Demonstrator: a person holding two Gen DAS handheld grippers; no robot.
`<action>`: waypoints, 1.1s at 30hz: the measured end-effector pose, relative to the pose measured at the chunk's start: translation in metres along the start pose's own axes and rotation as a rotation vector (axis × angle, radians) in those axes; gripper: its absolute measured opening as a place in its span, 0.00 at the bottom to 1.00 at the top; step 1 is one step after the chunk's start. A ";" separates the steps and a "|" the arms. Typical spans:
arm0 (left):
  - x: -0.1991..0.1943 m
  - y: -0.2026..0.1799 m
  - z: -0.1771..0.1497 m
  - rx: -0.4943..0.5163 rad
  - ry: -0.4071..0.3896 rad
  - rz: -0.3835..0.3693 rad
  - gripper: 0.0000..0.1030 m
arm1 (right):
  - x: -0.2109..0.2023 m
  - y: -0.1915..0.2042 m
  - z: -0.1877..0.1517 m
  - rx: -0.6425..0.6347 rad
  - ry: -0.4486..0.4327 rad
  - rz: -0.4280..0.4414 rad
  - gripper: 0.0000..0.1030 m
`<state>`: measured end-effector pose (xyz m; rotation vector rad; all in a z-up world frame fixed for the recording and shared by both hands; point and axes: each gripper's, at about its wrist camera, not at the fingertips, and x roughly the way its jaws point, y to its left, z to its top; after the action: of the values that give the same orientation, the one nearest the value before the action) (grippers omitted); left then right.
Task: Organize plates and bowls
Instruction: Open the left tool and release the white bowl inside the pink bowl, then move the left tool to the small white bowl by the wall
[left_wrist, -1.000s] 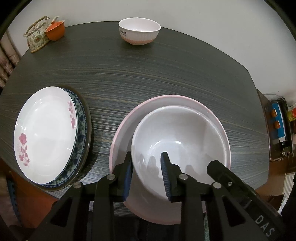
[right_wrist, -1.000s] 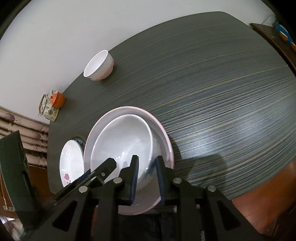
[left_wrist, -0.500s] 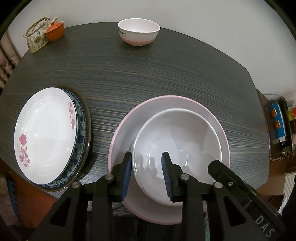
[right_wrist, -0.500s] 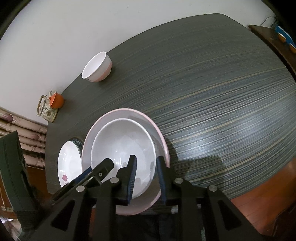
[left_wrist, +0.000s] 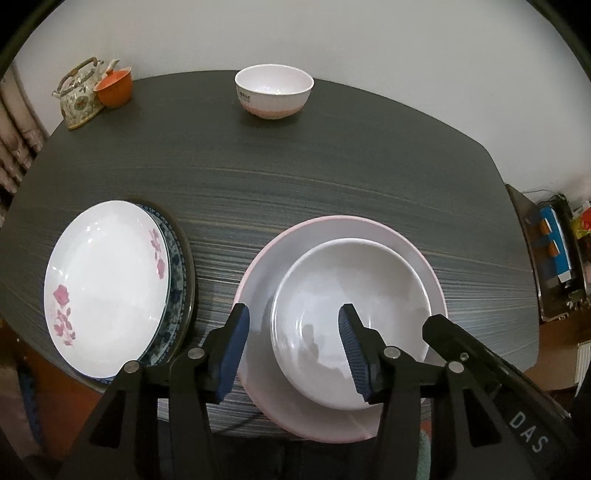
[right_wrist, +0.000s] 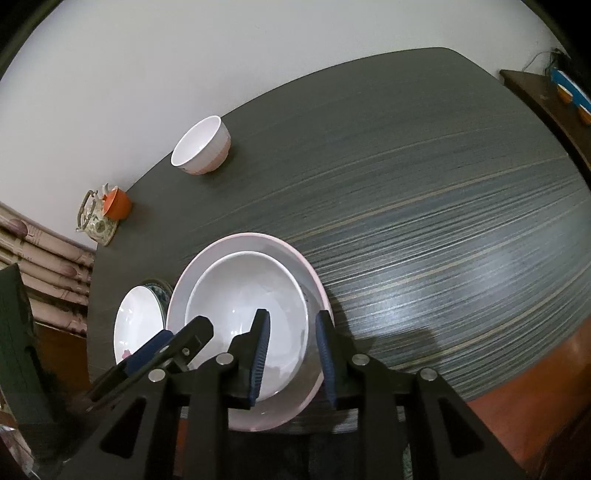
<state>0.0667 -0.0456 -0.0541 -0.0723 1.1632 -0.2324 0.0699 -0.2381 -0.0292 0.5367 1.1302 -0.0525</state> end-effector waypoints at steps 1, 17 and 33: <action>-0.002 0.000 0.000 0.000 -0.005 -0.002 0.47 | -0.002 0.000 0.000 -0.003 -0.006 -0.007 0.27; -0.027 0.020 0.002 -0.012 -0.089 0.023 0.47 | -0.022 0.021 0.006 -0.072 -0.082 0.005 0.52; -0.027 0.053 0.025 -0.051 -0.099 0.094 0.47 | -0.010 0.053 0.023 -0.176 -0.060 0.051 0.52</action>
<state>0.0869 0.0102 -0.0298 -0.0730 1.0708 -0.1150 0.1011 -0.2039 0.0067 0.4046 1.0510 0.0741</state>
